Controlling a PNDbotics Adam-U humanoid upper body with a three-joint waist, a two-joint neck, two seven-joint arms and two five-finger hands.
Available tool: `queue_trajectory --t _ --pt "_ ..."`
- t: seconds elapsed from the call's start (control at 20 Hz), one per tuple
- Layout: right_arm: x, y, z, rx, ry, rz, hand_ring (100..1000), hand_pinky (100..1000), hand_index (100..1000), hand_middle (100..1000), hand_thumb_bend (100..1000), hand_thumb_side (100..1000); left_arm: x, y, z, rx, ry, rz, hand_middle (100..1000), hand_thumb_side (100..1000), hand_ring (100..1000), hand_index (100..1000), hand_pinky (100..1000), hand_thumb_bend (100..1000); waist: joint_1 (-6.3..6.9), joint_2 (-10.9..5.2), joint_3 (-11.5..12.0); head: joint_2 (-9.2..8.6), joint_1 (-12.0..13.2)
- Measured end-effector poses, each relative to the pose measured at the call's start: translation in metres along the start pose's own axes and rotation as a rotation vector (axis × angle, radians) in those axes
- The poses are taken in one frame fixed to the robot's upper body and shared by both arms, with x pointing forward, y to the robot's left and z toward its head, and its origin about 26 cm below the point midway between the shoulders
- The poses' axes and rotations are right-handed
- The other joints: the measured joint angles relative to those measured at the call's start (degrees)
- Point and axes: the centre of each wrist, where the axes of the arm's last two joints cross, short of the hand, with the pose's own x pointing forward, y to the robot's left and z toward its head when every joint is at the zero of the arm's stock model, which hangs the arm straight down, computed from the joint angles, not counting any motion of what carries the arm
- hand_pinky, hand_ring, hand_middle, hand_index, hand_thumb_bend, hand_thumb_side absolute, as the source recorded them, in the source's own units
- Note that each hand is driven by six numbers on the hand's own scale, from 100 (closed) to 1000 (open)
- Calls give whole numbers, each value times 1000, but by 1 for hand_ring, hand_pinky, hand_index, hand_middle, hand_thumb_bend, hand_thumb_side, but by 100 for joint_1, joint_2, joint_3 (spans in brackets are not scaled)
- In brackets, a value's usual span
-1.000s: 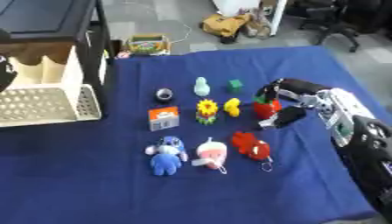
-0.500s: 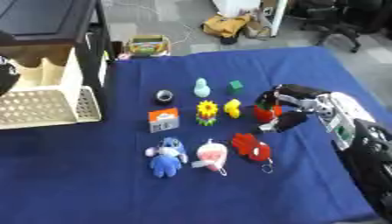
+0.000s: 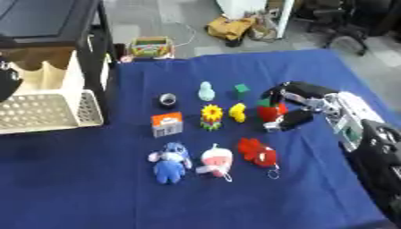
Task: Pick up objects from table and place into drawer.
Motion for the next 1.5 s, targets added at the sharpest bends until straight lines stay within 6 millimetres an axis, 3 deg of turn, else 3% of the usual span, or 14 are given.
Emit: queue_trajectory --t 0.15,0.2,0.25,0.45,0.7,1.1,1.5 --pt "1 -8 -1 -52 8 33 784 733 882 694 669 847 0 0 0 -4 3 0 100 1000 100 697 100 166 -12 1 0 -1 -4" --pt "1 -9 -1 -64 11 40 784 735 881 694 633 856 0 0 0 -4 3 0 100 1000 100 697 100 164 -13 1 -1 -1 -4" --pt "0 -9 -1 -78 15 42 784 735 881 694 672 857 0 0 0 -4 3 -1 100 1000 100 697 100 167 -13 2 -2 -2 -4" --pt "-1 -13 1 -126 35 56 790 737 886 706 683 861 0 0 0 -5 5 -1 100 1000 100 697 100 167 -20 6 -4 -47 -11" --pt "-5 -12 2 -133 66 59 826 758 923 749 698 819 -1 -2 0 -4 5 6 100 1000 100 696 100 164 -9 10 54 -88 -60" --pt "-13 2 3 -76 97 11 816 758 944 737 727 683 -2 -3 0 -5 8 6 100 1000 100 695 100 161 15 29 130 -100 -149" --pt "-14 9 1 -64 119 -56 795 751 943 711 709 668 -3 -5 0 -2 11 10 100 1000 100 694 100 160 48 29 197 -151 -231"
